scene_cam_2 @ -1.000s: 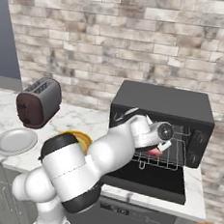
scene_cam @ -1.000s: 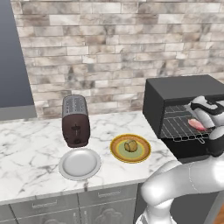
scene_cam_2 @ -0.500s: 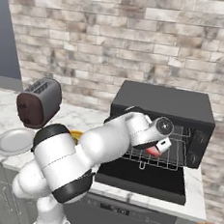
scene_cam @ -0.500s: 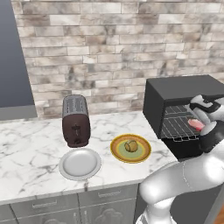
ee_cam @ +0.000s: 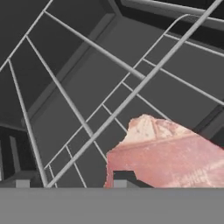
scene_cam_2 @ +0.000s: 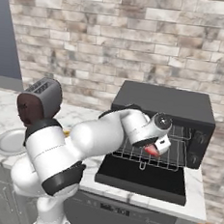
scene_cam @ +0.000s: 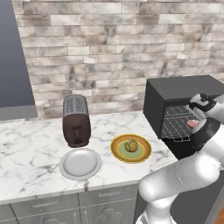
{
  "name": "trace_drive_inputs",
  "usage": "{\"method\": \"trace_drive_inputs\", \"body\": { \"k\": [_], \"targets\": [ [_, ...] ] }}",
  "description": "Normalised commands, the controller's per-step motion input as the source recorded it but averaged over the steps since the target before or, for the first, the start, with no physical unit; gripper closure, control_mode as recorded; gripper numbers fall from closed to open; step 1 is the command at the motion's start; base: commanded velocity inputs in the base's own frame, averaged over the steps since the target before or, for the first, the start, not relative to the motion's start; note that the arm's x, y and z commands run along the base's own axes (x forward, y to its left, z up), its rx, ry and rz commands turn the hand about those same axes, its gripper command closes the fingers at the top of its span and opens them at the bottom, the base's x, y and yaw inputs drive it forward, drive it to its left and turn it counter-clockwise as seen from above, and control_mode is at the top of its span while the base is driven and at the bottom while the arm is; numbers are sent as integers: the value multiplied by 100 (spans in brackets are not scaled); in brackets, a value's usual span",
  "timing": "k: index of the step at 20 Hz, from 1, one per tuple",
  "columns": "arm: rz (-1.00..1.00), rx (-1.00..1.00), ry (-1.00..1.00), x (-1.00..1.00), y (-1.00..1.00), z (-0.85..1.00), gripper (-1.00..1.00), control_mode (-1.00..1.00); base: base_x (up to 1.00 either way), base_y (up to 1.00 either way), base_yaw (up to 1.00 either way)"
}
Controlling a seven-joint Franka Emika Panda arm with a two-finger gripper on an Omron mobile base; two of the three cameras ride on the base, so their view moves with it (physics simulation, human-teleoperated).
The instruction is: Open the toaster oven door. Place the bread on the top rack in the toaster oven and place the steak on the bottom rack.
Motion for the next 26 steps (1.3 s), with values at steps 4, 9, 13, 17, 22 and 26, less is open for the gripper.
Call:
{"method": "trace_drive_inputs", "body": {
  "k": [4, 9, 13, 17, 22, 26],
  "targets": [
    [0, -12, 20, -42, 2, -53, 100, -100, 0, 0, 0],
    [0, -12, 22, -41, 1, -53, 100, -100, 0, 0, 0],
    [0, -12, 22, -39, 0, -53, 100, -100, 0, 0, 0],
    [0, -12, 23, -35, 0, -51, 100, -100, 0, 0, 0],
    [0, -9, 21, -40, 0, -51, 100, -100, 0, 0, 0],
    [0, -2, 13, -52, 0, -55, 100, -100, 0, 0, 0]
  ]
}}
